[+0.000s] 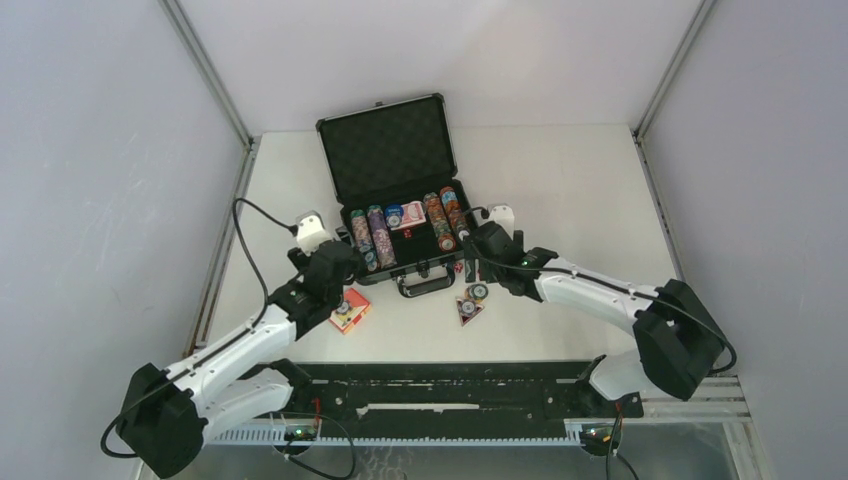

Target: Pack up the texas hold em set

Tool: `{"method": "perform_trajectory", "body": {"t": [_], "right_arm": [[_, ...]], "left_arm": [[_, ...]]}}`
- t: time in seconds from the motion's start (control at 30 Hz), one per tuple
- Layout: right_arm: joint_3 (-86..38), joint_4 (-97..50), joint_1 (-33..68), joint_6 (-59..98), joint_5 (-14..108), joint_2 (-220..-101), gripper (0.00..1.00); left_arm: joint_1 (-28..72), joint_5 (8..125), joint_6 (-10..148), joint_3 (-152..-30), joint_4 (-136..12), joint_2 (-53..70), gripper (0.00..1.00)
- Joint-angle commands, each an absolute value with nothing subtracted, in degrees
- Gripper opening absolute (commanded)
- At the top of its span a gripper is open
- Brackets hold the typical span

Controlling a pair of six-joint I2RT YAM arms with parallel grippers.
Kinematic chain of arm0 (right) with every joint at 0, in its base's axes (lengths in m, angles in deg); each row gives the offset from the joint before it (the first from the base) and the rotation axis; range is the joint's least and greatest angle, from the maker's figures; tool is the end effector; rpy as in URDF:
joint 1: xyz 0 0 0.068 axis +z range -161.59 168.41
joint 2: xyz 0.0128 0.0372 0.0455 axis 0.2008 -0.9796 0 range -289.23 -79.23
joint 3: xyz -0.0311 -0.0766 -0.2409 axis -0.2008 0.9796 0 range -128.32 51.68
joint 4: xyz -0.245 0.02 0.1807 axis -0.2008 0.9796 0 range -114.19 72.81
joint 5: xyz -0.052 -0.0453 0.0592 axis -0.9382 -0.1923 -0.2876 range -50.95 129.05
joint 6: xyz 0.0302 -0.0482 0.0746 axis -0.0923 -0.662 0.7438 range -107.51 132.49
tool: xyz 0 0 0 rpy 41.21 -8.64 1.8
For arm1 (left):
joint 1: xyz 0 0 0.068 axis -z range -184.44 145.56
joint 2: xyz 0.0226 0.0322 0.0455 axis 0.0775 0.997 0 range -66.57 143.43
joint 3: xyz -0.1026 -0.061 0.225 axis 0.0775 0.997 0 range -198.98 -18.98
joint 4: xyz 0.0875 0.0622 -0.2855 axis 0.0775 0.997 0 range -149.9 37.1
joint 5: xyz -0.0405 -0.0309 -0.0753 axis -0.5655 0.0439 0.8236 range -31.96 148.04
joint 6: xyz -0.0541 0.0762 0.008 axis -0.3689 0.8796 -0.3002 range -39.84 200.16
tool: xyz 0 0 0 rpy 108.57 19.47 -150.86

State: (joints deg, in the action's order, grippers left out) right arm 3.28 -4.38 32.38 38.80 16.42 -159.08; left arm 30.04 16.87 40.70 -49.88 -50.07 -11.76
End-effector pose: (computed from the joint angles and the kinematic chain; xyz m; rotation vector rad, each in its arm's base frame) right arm 0.2757 0.2206 0.1356 -0.1991 2.3682 0.0916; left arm 0.2652 -0.1146 0.1743 -0.4790 1.9442 -0.0422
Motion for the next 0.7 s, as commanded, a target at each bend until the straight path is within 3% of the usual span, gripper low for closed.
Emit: {"method": "perform_trajectory", "body": {"t": [0.0,0.23,0.4,0.53,0.67], "right_arm": [[1.27,-4.65,33.33,41.23,18.65,-160.97,0.85],[1.11,-5.00,34.99,42.08,18.77,-164.71,0.81],[1.14,-5.33,35.28,43.23,19.08,-166.90,0.70],[1.20,-5.61,35.24,43.94,19.26,-168.01,0.71],[1.22,-6.06,35.33,43.78,19.85,-168.78,0.79]], "left_arm": [[29.88,17.44,39.55,-52.64,-50.12,-11.06,0.85],[29.83,17.76,39.63,-53.17,-49.70,-10.22,0.85],[29.90,18.21,39.62,-53.35,-49.60,-9.97,0.85],[29.87,18.41,39.49,-53.35,-49.53,-9.92,0.84],[29.86,17.99,39.03,-53.48,-49.03,-10.02,0.84]]}}
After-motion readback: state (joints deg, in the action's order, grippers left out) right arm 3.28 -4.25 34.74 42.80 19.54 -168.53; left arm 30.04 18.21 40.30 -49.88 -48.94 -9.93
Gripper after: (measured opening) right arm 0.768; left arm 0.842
